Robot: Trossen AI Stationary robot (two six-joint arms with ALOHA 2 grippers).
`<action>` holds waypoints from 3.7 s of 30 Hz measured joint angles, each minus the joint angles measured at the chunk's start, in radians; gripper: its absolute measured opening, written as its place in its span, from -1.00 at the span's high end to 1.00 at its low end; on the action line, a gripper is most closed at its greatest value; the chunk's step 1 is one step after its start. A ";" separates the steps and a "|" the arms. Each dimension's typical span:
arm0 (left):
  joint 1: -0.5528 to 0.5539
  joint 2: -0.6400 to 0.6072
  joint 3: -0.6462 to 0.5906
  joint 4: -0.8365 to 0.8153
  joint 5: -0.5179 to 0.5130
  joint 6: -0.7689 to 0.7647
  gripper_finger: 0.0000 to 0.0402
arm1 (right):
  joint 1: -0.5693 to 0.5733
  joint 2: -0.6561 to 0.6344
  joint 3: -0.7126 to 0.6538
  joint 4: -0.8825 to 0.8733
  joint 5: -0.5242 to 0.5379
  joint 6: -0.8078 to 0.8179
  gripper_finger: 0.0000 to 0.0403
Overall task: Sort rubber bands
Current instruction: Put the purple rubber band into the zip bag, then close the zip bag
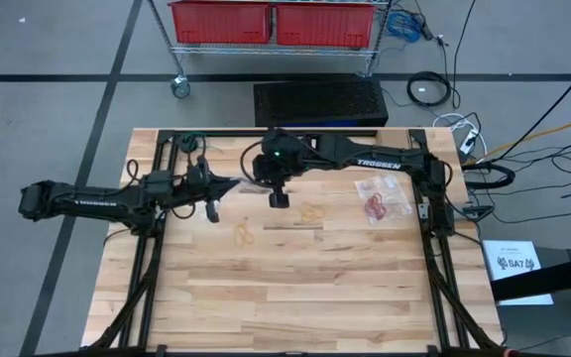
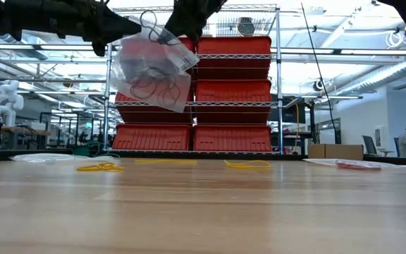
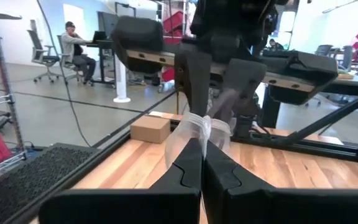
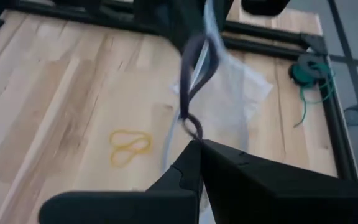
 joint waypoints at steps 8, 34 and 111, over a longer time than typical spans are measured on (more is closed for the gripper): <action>-0.003 0.045 -0.001 0.015 0.033 -0.006 1.00 | -0.016 0.047 0.000 0.027 -0.004 0.052 0.83; -0.004 0.068 -0.001 0.015 0.028 0.003 1.00 | -0.043 -0.111 0.089 -0.305 -0.029 0.072 -0.01; -0.086 0.494 0.016 0.037 0.163 -0.155 0.02 | 0.168 -0.469 -1.407 1.120 0.151 0.658 0.09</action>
